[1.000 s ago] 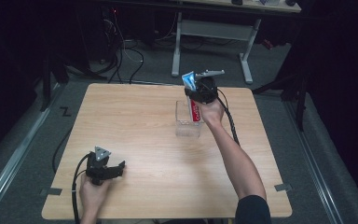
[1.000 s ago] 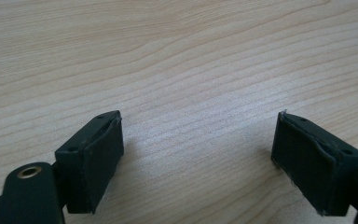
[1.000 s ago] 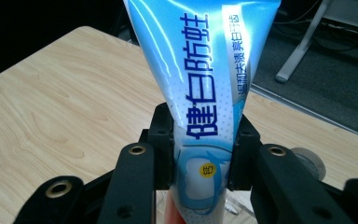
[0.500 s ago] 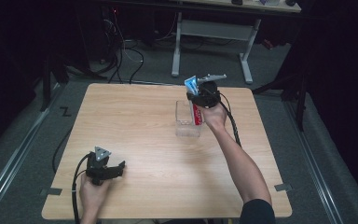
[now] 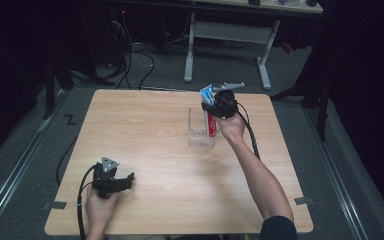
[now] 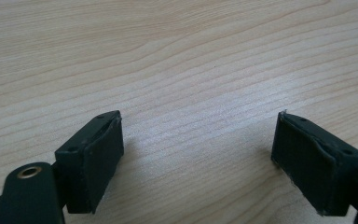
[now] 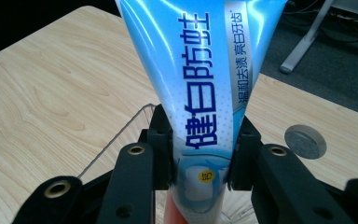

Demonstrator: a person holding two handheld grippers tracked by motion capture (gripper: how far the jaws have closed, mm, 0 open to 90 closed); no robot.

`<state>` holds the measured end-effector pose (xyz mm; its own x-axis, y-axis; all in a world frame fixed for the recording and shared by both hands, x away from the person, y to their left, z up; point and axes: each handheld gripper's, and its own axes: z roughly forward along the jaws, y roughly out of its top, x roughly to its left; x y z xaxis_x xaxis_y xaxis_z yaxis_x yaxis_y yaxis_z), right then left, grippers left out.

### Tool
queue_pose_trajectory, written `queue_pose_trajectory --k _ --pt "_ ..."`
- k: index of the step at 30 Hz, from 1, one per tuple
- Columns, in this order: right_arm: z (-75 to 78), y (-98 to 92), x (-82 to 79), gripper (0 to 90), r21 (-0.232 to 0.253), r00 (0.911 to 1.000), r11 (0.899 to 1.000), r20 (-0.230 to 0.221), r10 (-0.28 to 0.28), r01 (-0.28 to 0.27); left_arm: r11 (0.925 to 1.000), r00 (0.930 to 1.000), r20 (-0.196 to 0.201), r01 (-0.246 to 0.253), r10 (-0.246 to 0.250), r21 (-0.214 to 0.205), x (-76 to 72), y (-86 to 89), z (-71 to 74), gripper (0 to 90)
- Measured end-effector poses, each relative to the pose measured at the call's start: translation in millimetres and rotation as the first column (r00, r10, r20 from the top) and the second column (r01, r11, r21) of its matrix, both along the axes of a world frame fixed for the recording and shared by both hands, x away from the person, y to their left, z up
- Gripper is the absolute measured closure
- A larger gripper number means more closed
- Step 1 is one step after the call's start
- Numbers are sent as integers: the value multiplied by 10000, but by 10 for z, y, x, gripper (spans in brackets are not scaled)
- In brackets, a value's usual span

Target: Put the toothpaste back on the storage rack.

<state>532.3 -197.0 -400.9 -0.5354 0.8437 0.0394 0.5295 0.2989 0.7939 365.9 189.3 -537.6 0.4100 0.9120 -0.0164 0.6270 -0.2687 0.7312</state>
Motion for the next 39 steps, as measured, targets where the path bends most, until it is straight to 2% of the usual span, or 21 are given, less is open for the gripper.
queue_pose_trajectory --k 17,28,29,32,39 --pt "-98 -56 -70 676 -57 9997 10000 -240 38 -40 10000 10000 -3 3 -3 7 1 0 1 172" --pt "-164 -111 -95 675 113 9980 9998 -615 -168 175 10000 10000 -1 3 -3 16 0 0 1 172" --pt "-168 -130 -97 675 273 9978 9994 -625 -201 218 10000 10000 -5 1 -1 10 0 0 2 172" --pt "-167 -150 -103 675 354 9973 9990 -698 -245 270 10000 10000 -6 -2 2 7 0 0 2 172" --pt "-161 -194 -101 661 326 9963 9982 -709 -479 503 10000 10000 -6 0 0 5 0 -1 1 172"
